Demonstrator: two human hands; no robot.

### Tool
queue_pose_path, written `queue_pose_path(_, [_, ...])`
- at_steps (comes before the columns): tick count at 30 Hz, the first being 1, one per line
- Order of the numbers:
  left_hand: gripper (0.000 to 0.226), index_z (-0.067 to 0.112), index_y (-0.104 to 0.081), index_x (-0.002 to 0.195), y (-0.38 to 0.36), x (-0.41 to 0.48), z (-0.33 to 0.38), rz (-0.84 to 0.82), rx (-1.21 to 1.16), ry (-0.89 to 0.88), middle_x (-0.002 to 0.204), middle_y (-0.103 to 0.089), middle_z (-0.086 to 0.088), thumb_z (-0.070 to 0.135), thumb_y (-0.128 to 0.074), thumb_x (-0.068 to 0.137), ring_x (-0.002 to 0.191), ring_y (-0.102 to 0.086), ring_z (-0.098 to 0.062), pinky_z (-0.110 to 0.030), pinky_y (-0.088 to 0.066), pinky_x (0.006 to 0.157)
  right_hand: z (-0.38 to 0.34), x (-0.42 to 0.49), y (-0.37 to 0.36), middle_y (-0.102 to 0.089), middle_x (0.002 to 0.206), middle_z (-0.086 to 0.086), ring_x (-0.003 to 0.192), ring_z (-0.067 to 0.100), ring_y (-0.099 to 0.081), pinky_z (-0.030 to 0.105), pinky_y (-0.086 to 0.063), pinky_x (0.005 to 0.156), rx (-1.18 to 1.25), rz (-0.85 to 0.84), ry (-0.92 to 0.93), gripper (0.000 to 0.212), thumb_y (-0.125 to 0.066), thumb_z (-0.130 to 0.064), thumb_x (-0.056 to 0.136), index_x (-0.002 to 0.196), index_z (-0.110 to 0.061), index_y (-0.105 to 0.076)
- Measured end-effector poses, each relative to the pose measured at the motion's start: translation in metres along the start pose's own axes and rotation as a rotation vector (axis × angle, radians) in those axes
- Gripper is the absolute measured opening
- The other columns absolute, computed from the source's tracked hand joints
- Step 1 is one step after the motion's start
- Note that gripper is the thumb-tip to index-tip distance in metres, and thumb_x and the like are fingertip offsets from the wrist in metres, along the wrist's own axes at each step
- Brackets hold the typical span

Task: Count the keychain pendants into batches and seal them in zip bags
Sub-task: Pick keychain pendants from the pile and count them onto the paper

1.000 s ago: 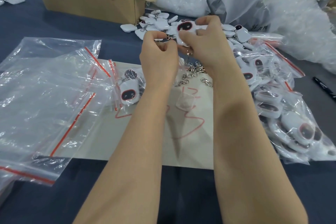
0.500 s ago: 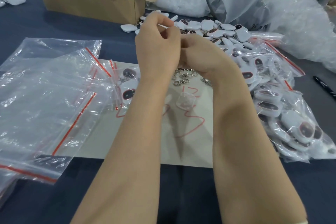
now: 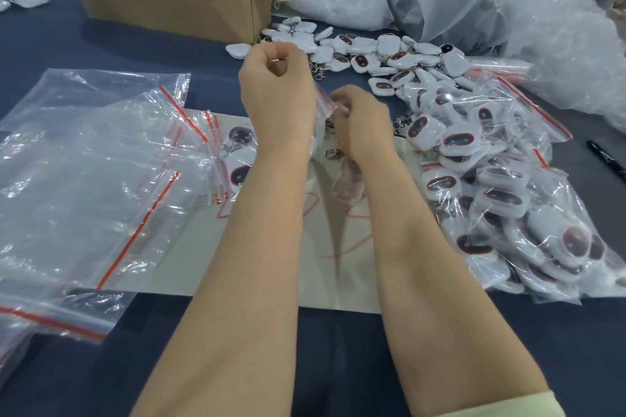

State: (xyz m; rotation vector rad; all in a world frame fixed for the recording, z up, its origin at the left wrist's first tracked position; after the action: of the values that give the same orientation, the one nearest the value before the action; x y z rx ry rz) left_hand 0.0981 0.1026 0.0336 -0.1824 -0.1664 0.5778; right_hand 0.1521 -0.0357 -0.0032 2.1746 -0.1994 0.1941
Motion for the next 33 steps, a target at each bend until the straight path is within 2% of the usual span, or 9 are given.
queue_pose_path(2, [0.015, 0.018, -0.057, 0.079, -0.001, 0.0, -0.001, -0.006, -0.001, 0.005, 0.073, -0.055, -0.005, 0.008, -0.051, 0.088, 0.067, -0.049, -0.017, -0.029, -0.044, 0.065, 0.009, -0.001, 0.016, -0.062, 0.099, 0.006, 0.088, 0.022, -0.058, 0.039, -0.05, 0.083, 0.238, 0.182, -0.088, 0.019, -0.045, -0.015, 0.098, 0.115, -0.016, -0.053])
queue_pose_path(4, [0.014, 0.018, -0.058, 0.08, -0.001, 0.001, -0.001, -0.011, 0.002, 0.007, 0.074, -0.056, -0.005, 0.009, -0.051, 0.088, 0.067, -0.049, -0.016, -0.028, -0.044, 0.065, 0.02, 0.003, 0.021, -0.054, 0.091, -0.002, 0.082, 0.016, -0.055, 0.035, -0.051, 0.085, 0.537, 0.25, -0.186, 0.02, -0.05, -0.011, 0.096, 0.116, -0.008, -0.048])
queue_pose_path(7, [0.016, 0.019, -0.058, 0.077, -0.001, 0.001, -0.002, -0.002, 0.002, 0.006, 0.076, -0.057, -0.005, 0.01, -0.052, 0.088, 0.068, -0.05, -0.017, -0.031, -0.045, 0.067, 0.019, 0.005, 0.005, -0.058, 0.098, 0.013, 0.082, 0.022, -0.061, 0.033, -0.056, 0.085, 1.183, 0.055, -0.331, 0.011, -0.054, 0.006, 0.092, 0.103, 0.006, -0.055])
queue_pose_path(9, [0.016, 0.02, -0.057, 0.076, -0.001, 0.001, -0.002, 0.003, 0.0, 0.006, 0.075, -0.057, -0.004, 0.01, -0.053, 0.088, 0.068, -0.05, -0.017, -0.033, -0.046, 0.069, 0.014, 0.003, 0.002, -0.06, 0.086, 0.017, 0.078, 0.027, -0.061, 0.029, -0.056, 0.076, 1.437, -0.033, -0.381, 0.011, -0.051, 0.012, 0.091, 0.085, 0.007, -0.058])
queue_pose_path(11, [0.017, 0.02, -0.057, 0.076, -0.002, 0.001, -0.003, 0.001, 0.002, 0.002, 0.074, -0.057, -0.004, 0.01, -0.053, 0.088, 0.068, -0.05, -0.017, -0.032, -0.046, 0.068, 0.014, 0.002, 0.001, -0.059, 0.085, 0.019, 0.077, 0.029, -0.062, 0.029, -0.058, 0.067, 1.625, -0.076, -0.421, 0.013, -0.047, 0.011, 0.092, 0.084, 0.005, -0.056])
queue_pose_path(17, [0.016, 0.018, -0.058, 0.077, -0.004, 0.001, -0.004, -0.008, 0.003, -0.004, 0.074, -0.056, -0.005, 0.009, -0.052, 0.088, 0.067, -0.049, -0.016, -0.031, -0.044, 0.066, 0.009, 0.002, -0.001, -0.065, 0.074, 0.014, 0.069, 0.021, -0.067, 0.027, -0.06, 0.065, 1.565, -0.119, -0.319, 0.014, -0.051, 0.009, 0.093, 0.083, 0.001, -0.059])
queue_pose_path(21, [0.016, 0.019, -0.057, 0.076, -0.005, 0.001, -0.004, -0.009, -0.005, -0.003, 0.073, -0.055, -0.006, 0.009, -0.052, 0.088, 0.067, -0.048, -0.017, -0.031, -0.042, 0.065, 0.011, 0.003, 0.002, -0.063, 0.081, 0.014, 0.069, 0.017, -0.067, 0.026, -0.059, 0.069, 1.463, -0.084, -0.243, 0.009, -0.052, 0.007, 0.092, 0.09, 0.0, -0.056])
queue_pose_path(27, [0.014, 0.017, -0.059, 0.077, -0.007, 0.0, -0.007, -0.017, -0.002, 0.006, 0.07, -0.054, -0.002, 0.009, -0.053, 0.088, 0.066, -0.047, -0.016, -0.031, -0.041, 0.066, 0.01, 0.004, 0.0, -0.062, 0.08, 0.014, 0.071, 0.023, -0.064, 0.029, -0.059, 0.068, 1.562, -0.06, -0.285, 0.015, -0.047, 0.0, 0.098, 0.087, -0.001, -0.057])
queue_pose_path(33, [0.017, 0.02, -0.058, 0.076, -0.008, -0.001, -0.008, -0.028, 0.015, 0.013, 0.069, -0.054, 0.0, 0.01, -0.053, 0.088, 0.065, -0.048, -0.015, -0.03, -0.042, 0.065, 0.013, 0.004, 0.003, -0.061, 0.083, 0.013, 0.069, 0.019, -0.064, 0.026, -0.057, 0.067, 1.525, -0.036, -0.271, 0.016, -0.043, -0.003, 0.101, 0.09, -0.001, -0.055])
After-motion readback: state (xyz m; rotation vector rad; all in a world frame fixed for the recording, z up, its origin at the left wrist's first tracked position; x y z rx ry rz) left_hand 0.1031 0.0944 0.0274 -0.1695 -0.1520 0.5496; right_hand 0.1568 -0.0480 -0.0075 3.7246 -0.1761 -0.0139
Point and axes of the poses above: each hand's wrist, its own x-axis towards the middle knuckle, its own y-axis out of the back of the hand, z = x × y, the point moved 7 cm from there along x, towards the middle knuckle
